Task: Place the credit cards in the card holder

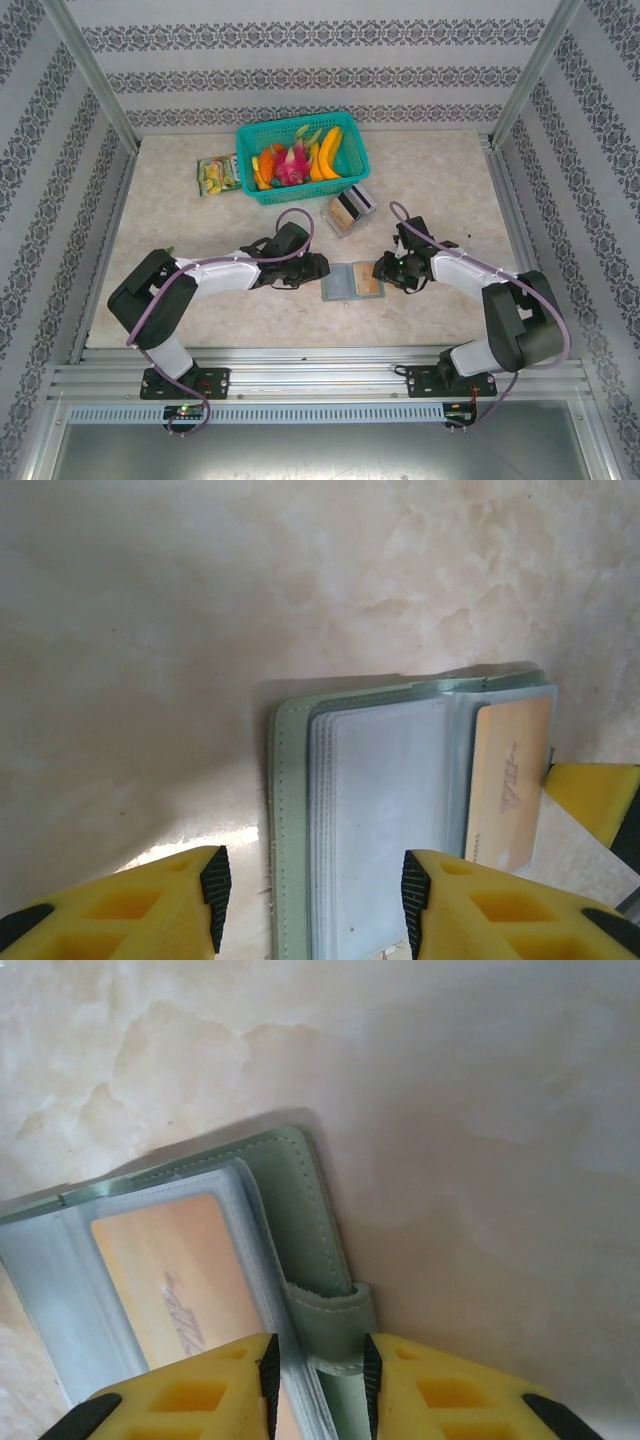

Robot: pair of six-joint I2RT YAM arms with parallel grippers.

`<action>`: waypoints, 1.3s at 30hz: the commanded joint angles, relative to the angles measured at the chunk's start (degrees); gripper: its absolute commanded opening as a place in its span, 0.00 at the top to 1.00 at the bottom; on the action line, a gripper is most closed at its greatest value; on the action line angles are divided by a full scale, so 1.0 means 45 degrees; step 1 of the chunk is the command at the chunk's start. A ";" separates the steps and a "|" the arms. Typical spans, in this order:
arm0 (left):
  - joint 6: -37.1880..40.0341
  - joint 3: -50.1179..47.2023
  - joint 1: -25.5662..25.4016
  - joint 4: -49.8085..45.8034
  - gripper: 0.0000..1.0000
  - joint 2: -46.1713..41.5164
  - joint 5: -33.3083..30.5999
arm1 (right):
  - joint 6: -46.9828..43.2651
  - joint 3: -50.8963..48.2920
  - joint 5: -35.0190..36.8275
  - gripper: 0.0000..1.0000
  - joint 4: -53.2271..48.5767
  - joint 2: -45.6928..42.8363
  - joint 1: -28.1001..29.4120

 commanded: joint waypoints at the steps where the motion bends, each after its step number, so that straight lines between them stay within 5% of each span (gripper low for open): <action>1: -0.0127 -0.0096 0.0160 0.0427 0.48 -0.0095 0.0254 | 0.0097 0.0284 0.0192 0.69 0.0022 -0.0582 0.0094; 5: -0.0015 -0.0004 0.0150 0.0458 0.50 -0.0032 0.0371 | -0.0099 0.0230 0.1447 0.67 -0.0638 -0.1759 0.0024; 12: -0.0086 0.0015 0.0171 0.0685 0.53 -0.0061 0.0292 | -0.0522 0.0555 -0.0128 0.66 -0.0011 -0.1621 0.0076; 17: -0.0308 -0.0284 0.0401 0.1001 0.54 -0.0367 0.0143 | -0.0559 0.1405 0.0323 0.67 0.0078 -0.1035 0.0269; 30: -0.0104 0.2762 0.1940 0.0963 0.47 0.1587 0.1415 | -0.4462 0.8903 0.4465 0.64 -0.4107 0.3575 0.0297; 39: -0.0219 0.6078 0.2571 0.0186 0.43 0.4406 0.1850 | -0.5695 1.2288 0.4956 0.59 -0.5291 0.6270 0.0501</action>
